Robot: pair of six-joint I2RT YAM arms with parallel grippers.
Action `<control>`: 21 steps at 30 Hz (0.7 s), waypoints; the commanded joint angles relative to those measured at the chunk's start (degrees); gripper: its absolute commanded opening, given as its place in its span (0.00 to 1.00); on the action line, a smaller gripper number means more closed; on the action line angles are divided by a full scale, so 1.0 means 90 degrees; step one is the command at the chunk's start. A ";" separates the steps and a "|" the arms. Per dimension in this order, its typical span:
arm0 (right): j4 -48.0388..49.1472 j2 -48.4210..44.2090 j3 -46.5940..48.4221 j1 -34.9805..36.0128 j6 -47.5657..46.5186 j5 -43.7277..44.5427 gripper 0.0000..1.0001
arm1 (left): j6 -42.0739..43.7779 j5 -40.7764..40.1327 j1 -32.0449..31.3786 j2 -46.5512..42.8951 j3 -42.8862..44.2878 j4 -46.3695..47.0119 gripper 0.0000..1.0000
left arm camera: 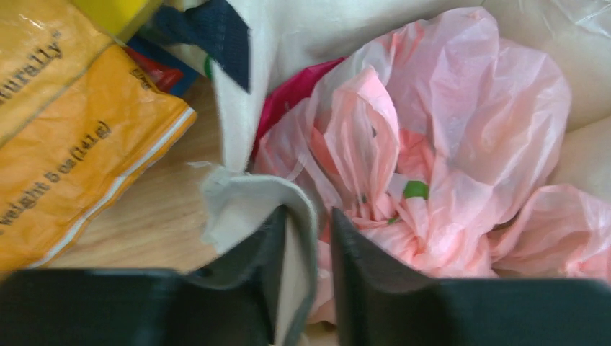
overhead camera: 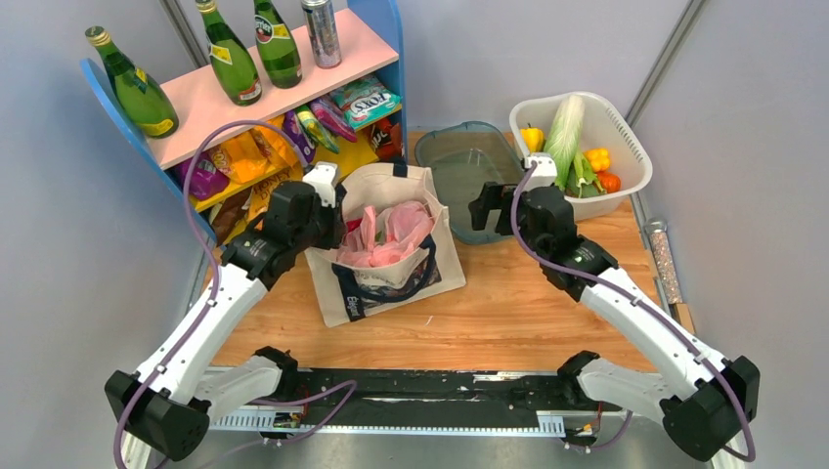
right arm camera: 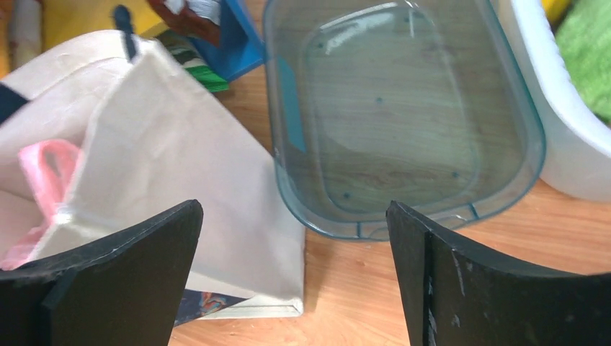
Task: Untie the knot of the grocery bags and take out the mixed food
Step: Pick up the takeout bag from the takeout bag.
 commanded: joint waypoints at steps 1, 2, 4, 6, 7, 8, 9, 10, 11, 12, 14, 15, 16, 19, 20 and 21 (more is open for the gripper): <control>-0.0014 0.0101 0.0910 0.0761 -0.0586 0.0560 1.00 | 0.0620 0.0048 -0.0028 -0.0310 -0.0026 0.0204 0.20; -0.0001 0.0122 0.1065 0.0951 -0.0697 0.0591 1.00 | 0.0809 0.0098 -0.0028 -0.0475 -0.0140 0.0263 0.13; 0.0049 0.0184 0.1374 0.1274 -0.0876 0.0521 1.00 | 0.1003 0.0139 -0.0028 -0.0747 -0.0308 0.0411 0.01; 0.0166 0.0278 0.1661 0.1536 -0.1010 0.0239 1.00 | 0.1186 0.0305 -0.0028 -0.1053 -0.0436 0.0566 0.00; 0.0230 0.0358 0.1774 0.1682 -0.1057 0.0060 1.00 | 0.1234 0.0464 -0.0028 -0.1156 -0.0471 0.0669 0.00; 0.0281 0.0452 0.1900 0.1760 -0.1081 -0.0158 1.00 | 0.1350 0.0560 -0.0028 -0.1370 -0.0546 0.0720 0.00; 0.0305 0.0576 0.2032 0.1800 -0.1067 -0.0392 1.00 | 0.1414 0.0772 -0.0028 -0.1460 -0.0585 0.0837 0.00; 0.0307 0.0722 0.2152 0.1837 -0.1037 -0.0665 1.00 | 0.1551 0.0885 -0.0028 -0.1643 -0.0638 0.0907 0.00; 0.0308 0.0877 0.2276 0.1887 -0.0995 -0.0888 1.00 | 0.1666 0.1112 -0.0028 -0.1729 -0.0665 0.0927 0.00; 0.0308 0.1055 0.2369 0.1946 -0.0975 -0.1106 1.00 | 0.1837 0.1313 -0.0028 -0.1889 -0.0727 0.0954 0.00; 0.0278 0.1459 0.2539 0.2130 -0.0978 -0.1483 1.00 | 0.2005 0.1510 -0.0028 -0.2116 -0.0895 0.1041 0.00; 0.0242 0.1628 0.2608 0.2257 -0.0978 -0.1493 1.00 | 0.2015 0.1567 -0.0028 -0.2195 -0.0969 0.1101 0.00; 0.0203 0.1806 0.2673 0.2369 -0.0978 -0.1465 1.00 | 0.2012 0.1717 -0.0028 -0.2352 -0.1132 0.1227 0.00; 0.0074 0.2273 0.2791 0.2729 -0.0983 -0.1250 1.00 | 0.2029 0.1951 -0.0028 -0.2568 -0.1331 0.1351 0.00; 0.0053 0.2425 0.2793 0.2846 -0.0979 -0.1049 1.00 | 0.2026 0.1955 -0.0028 -0.2611 -0.1362 0.1356 0.00; 0.0045 0.2564 0.2773 0.2944 -0.0962 -0.0958 1.00 | 0.2037 0.1955 -0.0028 -0.2637 -0.1373 0.1361 0.00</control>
